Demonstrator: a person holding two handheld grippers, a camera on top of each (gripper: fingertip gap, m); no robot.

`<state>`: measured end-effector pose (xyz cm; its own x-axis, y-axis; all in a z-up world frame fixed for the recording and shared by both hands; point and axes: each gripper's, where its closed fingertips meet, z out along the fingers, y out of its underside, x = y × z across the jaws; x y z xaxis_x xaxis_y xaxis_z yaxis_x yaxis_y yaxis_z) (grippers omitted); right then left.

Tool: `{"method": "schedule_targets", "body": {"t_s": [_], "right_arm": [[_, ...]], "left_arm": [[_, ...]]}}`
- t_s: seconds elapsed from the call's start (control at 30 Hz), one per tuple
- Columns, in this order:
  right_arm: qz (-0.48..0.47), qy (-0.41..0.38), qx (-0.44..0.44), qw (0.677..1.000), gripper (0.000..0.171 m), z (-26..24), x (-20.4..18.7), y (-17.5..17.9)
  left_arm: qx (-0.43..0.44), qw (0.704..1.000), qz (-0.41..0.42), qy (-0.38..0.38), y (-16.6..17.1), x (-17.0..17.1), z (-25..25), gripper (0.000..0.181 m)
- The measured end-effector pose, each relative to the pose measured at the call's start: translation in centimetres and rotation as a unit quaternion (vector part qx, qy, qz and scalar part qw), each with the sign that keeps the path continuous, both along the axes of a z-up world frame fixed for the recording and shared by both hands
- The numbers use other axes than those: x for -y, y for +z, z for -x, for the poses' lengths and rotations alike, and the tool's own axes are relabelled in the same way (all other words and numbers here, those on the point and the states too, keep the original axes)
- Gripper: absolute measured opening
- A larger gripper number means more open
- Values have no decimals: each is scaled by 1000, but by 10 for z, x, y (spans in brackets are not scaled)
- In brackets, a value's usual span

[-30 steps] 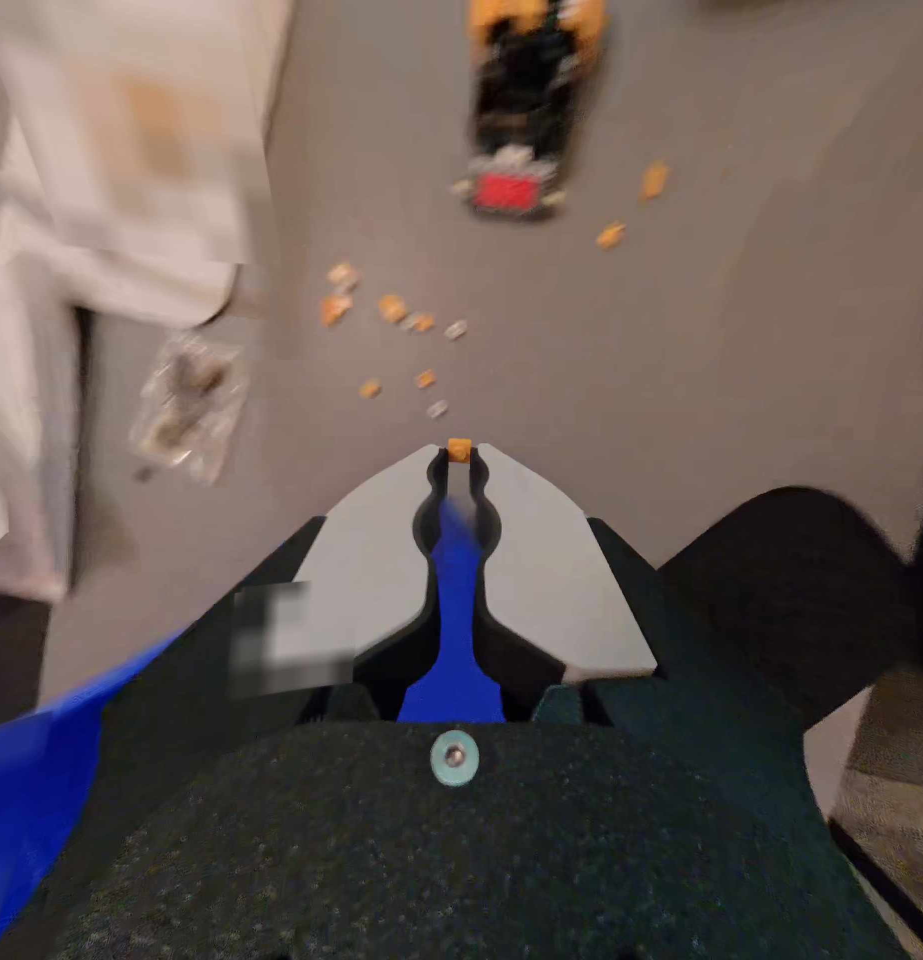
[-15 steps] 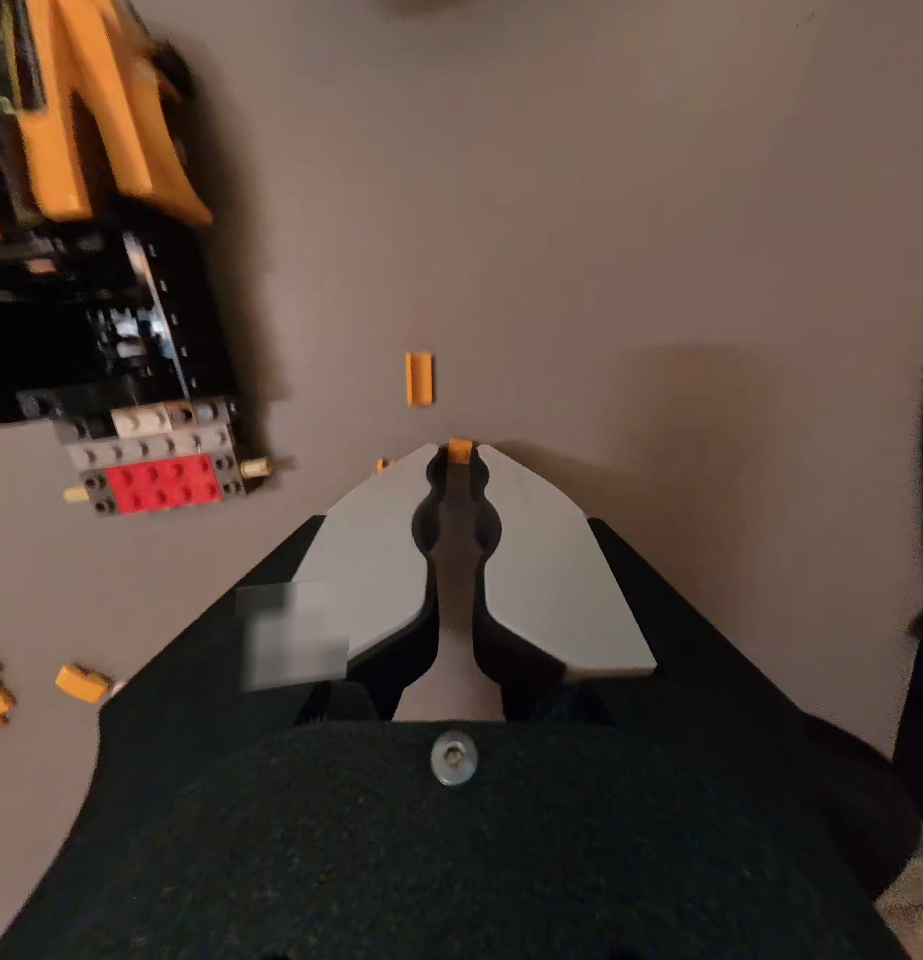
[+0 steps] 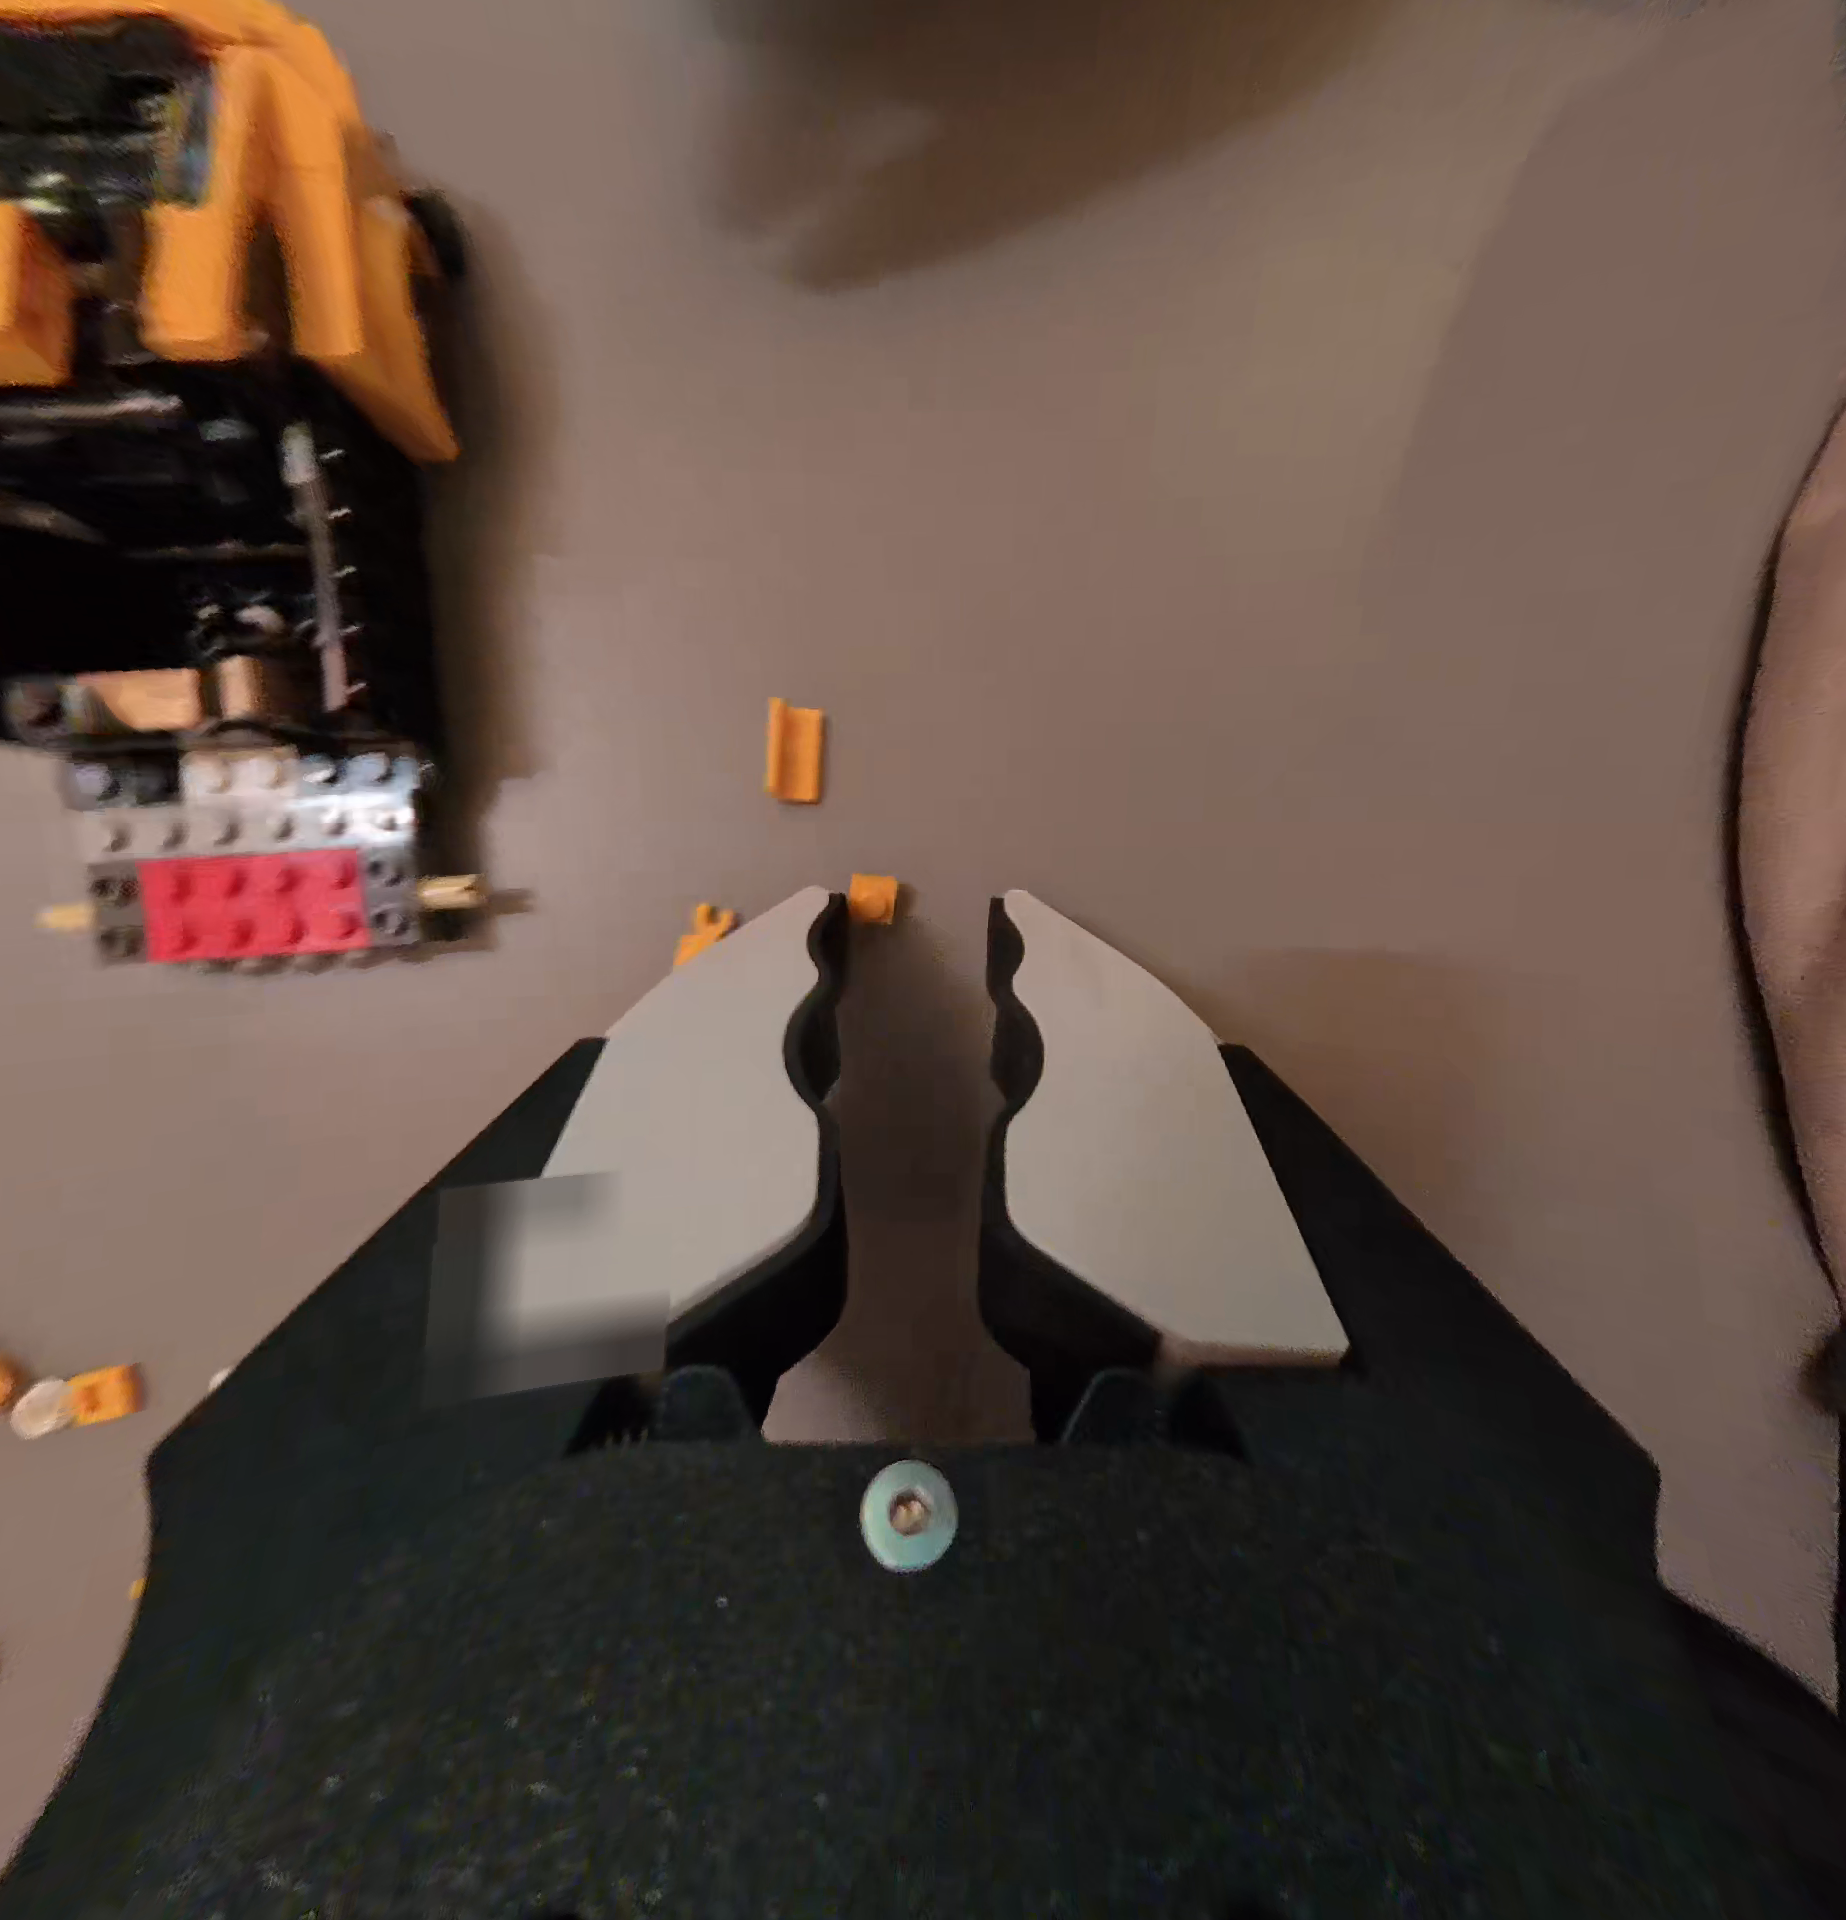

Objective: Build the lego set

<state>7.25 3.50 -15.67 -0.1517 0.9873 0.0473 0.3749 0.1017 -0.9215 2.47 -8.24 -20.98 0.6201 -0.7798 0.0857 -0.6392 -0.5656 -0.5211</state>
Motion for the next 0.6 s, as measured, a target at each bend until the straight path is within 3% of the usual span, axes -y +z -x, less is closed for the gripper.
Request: {"method": "schedule_targets", "body": {"t_s": [0.1,0.33,0.47,0.6], "right_arm": [[-8,8,7,1000,9,2,4,-4],[-6,8,13,1000,9,3,4,-8],[-11,10,15,1000,9,4,5,-10],[-6,28,-12,1000,9,8,19,4]], "left_arm": [[-24,999,-25,-22,-3,0,-3,28],[-27,999,7,-19,-2,12,2,30],[3,998,52,-19,-1,26,7,21],[23,999,34,-32,3,24,3,28]]}}
